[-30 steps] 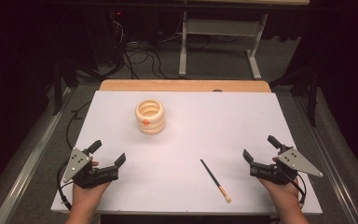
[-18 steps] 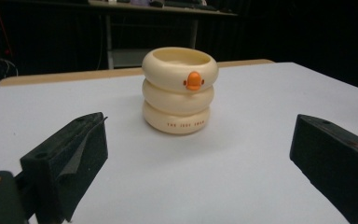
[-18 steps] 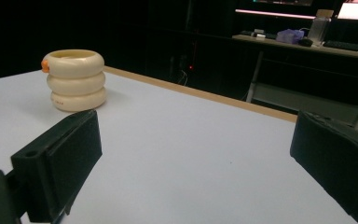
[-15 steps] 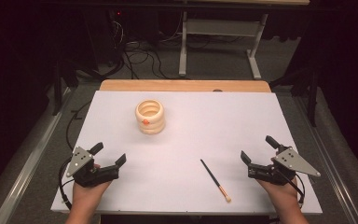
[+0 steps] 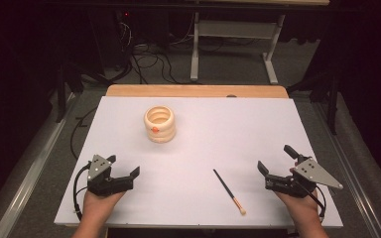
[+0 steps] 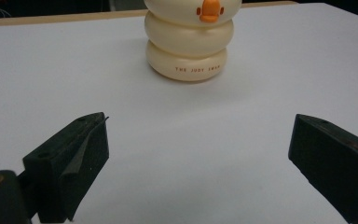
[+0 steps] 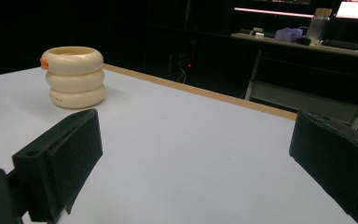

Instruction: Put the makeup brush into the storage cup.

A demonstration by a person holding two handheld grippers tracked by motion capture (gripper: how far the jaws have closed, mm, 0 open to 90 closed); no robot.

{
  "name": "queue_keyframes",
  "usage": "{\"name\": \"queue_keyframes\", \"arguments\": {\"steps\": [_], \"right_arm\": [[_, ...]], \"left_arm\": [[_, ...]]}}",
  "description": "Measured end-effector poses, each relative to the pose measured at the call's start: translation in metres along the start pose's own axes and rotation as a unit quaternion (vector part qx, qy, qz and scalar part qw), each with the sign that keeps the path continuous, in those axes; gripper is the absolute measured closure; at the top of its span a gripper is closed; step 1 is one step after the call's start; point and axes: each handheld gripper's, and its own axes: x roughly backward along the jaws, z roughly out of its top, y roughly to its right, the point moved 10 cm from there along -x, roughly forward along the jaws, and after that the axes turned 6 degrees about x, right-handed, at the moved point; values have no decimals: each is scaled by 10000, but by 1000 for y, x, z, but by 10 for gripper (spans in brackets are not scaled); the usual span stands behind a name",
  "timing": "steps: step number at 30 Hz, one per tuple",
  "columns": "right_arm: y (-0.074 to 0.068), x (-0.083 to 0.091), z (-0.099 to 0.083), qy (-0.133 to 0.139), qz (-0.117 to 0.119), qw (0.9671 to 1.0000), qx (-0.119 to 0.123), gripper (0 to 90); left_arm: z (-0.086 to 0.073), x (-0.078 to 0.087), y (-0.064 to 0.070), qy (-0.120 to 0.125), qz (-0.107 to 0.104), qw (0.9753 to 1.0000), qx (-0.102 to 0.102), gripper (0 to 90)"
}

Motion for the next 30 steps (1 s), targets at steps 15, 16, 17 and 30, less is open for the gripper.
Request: {"name": "queue_keyframes", "arguments": {"steps": [15,16,17,30], "right_arm": [[2,-7,-18,-766,-141,9969,61,54],[3,-8,-23,-963,-137,9953,24,54],[3,-10,-27,-1126,-109,9936,-32,54],[1,-16,-65,-2331,128,9721,-227,35]], "left_arm": [[3,3,1,91,-18,10000,-25,55],[3,3,1,93,-19,9999,-50,55],[4,4,2,111,-23,9999,-62,54],[8,8,6,263,-102,9995,-162,53]]}}
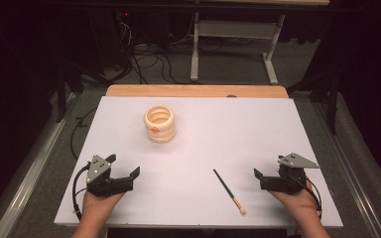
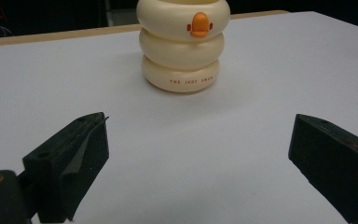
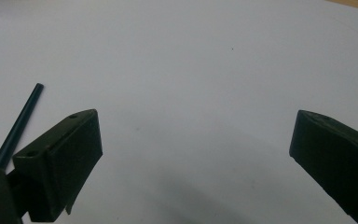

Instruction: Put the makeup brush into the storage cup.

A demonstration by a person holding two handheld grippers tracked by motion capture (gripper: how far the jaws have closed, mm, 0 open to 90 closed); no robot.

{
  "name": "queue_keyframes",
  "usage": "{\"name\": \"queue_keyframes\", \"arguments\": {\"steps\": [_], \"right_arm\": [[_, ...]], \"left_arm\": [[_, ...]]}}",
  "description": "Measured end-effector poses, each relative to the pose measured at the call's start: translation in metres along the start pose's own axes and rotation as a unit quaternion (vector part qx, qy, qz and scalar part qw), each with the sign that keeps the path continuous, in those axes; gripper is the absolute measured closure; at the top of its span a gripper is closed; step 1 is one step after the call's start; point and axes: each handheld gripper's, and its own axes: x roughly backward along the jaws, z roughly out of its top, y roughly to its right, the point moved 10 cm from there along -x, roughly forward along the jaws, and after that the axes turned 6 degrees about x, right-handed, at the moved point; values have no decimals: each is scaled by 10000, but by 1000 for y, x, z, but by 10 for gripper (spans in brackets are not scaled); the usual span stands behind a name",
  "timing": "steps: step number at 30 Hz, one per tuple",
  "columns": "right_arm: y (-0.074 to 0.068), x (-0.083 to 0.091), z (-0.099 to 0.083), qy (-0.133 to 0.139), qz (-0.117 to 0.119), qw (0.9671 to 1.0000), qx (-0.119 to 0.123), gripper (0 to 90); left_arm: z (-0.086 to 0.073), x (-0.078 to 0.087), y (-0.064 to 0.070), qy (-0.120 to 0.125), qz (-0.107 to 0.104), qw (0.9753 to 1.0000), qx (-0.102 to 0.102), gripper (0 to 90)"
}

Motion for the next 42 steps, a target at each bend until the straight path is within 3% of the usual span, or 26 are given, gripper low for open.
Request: {"name": "queue_keyframes", "arguments": {"steps": [6,9,16,20,26,28,30,34,40,42], "right_arm": [[-6,-6,-1,-364,125,9992,62,12],[-5,-6,2,-505,28,9983,274,12],[-8,-2,17,-902,130,9947,484,12],[-12,-3,15,-1276,255,9898,586,12],[-16,-6,2,-1708,386,9832,509,12],[-17,-7,0,-1753,433,9825,469,14],[-17,-8,-3,-1943,438,9781,609,19],[-17,-10,-1,-2099,442,9743,687,23],[-21,-9,0,-2414,603,9656,755,29],[-21,-9,-1,-2550,632,9612,847,30]], "left_arm": [[4,5,1,136,-64,9999,-84,52],[6,7,2,244,-132,9996,-75,46],[11,8,6,382,-204,9988,-226,15],[11,8,8,391,-182,9985,-326,13],[9,6,7,373,-152,9983,-422,13],[9,6,7,379,-145,9982,-452,13],[10,7,6,392,-131,9981,-460,13],[12,10,3,455,-120,9983,-348,14],[13,12,4,492,-141,9981,-338,13],[13,13,5,514,-157,9980,-322,13]]}}
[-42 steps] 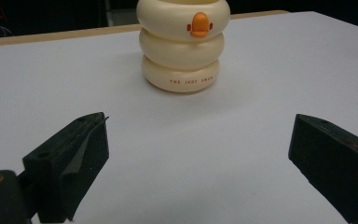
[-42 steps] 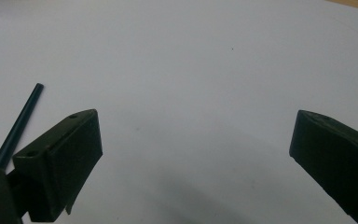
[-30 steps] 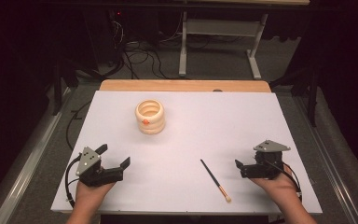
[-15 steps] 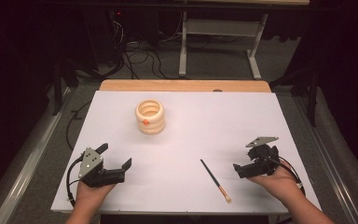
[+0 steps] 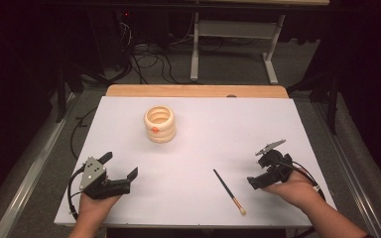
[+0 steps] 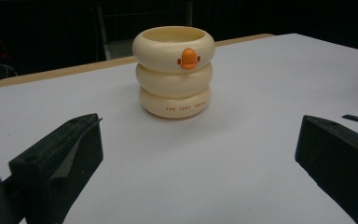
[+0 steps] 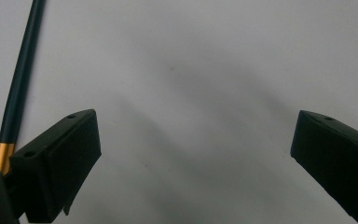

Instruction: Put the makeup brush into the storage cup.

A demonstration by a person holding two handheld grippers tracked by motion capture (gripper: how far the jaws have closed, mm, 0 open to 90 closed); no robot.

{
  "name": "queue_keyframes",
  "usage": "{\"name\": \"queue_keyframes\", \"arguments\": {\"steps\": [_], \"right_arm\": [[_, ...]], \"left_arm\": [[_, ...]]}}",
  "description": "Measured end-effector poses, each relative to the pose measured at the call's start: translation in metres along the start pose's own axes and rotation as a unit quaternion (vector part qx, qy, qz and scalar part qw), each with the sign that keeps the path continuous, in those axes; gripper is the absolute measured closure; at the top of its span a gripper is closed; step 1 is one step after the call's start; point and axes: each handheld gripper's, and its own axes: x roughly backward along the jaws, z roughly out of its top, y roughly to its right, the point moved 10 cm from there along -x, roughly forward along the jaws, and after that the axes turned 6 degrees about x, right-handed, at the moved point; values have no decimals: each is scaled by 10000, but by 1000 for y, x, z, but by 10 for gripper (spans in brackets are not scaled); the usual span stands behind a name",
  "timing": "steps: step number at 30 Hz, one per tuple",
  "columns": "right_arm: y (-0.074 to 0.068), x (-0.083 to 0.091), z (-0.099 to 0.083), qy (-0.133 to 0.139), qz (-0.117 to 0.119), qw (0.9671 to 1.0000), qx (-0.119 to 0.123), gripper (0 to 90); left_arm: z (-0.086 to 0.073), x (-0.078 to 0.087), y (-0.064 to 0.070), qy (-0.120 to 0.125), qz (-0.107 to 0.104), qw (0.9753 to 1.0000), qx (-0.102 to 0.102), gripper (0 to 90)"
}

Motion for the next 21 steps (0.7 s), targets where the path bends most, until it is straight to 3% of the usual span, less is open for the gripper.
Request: {"name": "queue_keyframes", "arguments": {"steps": [7,21], "right_arm": [[0,3,-2,-481,112,9985,219,45],[-3,4,-3,-946,344,9948,168,67]], "left_arm": [[0,1,1,-6,-16,10000,2,13],[0,0,1,-6,-69,10000,20,14]]}}
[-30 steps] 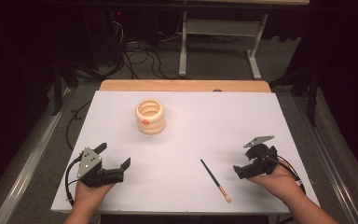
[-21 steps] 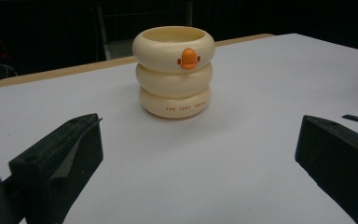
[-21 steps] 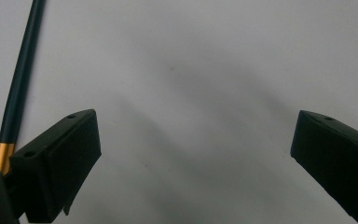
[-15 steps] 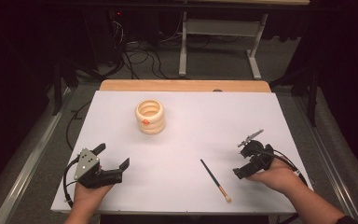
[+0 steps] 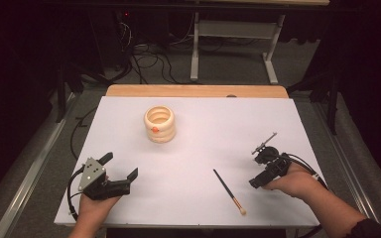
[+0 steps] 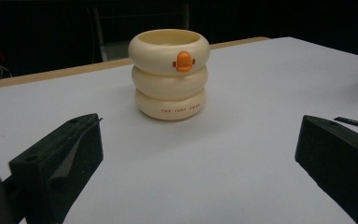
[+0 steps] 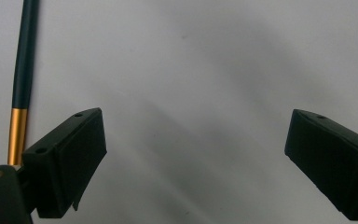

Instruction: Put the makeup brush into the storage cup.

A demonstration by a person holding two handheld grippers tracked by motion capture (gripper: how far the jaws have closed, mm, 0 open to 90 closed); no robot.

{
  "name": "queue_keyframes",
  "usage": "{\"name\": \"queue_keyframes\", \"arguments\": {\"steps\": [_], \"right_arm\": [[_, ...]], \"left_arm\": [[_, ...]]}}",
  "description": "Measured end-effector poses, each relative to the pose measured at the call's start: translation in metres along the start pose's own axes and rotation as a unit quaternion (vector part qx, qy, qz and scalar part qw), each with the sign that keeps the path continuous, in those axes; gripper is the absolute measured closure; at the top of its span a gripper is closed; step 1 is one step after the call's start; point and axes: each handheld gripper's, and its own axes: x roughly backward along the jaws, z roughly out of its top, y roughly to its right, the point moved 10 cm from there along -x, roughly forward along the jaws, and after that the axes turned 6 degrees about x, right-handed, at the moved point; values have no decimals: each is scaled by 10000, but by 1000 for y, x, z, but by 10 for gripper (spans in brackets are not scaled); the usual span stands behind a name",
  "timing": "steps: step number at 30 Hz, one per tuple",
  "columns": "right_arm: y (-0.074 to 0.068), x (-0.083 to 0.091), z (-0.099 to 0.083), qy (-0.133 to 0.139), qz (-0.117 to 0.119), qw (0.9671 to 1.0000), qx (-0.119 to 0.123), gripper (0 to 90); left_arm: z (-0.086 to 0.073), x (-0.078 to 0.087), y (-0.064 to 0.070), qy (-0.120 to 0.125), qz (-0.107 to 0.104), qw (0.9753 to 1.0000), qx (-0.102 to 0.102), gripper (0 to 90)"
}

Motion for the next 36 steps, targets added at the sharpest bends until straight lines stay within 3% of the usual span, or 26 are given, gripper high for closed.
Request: {"name": "queue_keyframes", "arguments": {"steps": [8,11,15,23,31,36], "right_arm": [[-9,2,1,-210,-4,9996,178,103],[-14,4,6,-155,-22,9993,352,140],[-20,8,11,-43,-53,9992,398,175],[-35,9,17,115,141,9989,425,227],[-53,4,20,-70,436,9976,533,358],[-66,-4,25,-176,549,9968,553,369]], "left_arm": [[1,1,0,25,8,10000,5,13],[0,1,1,11,-5,10000,-12,13],[0,1,1,5,-7,10000,-11,13],[0,0,4,-7,-21,10000,-41,13],[0,0,4,-9,-32,10000,-37,13],[0,0,3,-14,-36,10000,-38,13]]}}
